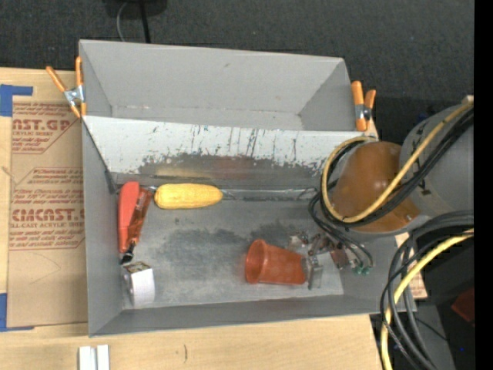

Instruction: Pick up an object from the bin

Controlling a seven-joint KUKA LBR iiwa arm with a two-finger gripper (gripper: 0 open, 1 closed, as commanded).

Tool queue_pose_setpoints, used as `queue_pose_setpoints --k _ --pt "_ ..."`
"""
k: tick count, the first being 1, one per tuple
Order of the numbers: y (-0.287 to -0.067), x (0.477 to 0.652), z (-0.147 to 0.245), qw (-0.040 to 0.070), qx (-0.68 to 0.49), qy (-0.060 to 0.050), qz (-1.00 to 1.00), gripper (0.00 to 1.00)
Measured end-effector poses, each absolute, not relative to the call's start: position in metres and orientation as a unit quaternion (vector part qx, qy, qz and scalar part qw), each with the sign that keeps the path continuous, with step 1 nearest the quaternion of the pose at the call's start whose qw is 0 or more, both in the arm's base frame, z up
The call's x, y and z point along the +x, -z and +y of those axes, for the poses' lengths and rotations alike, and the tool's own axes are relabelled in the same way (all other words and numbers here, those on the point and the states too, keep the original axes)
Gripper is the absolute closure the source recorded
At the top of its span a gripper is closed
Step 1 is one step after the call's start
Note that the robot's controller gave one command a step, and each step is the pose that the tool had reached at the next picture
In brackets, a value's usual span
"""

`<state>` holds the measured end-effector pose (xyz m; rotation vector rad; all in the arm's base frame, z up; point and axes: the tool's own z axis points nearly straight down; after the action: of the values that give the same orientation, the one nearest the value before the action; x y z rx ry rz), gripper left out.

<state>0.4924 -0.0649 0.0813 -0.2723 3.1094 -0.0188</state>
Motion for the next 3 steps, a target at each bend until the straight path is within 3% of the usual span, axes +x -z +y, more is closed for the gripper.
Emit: queue_pose_setpoints --k 1,2,3 --pt "-0.081 0.492 -0.065 0.01 -0.087 0.006 0.996 1.0" --pt "-0.211 0.489 -0.06 0.011 -0.114 0.006 0.993 1.0" --pt "-0.211 0.488 -0.06 0.011 -0.114 0.006 0.993 0.0"
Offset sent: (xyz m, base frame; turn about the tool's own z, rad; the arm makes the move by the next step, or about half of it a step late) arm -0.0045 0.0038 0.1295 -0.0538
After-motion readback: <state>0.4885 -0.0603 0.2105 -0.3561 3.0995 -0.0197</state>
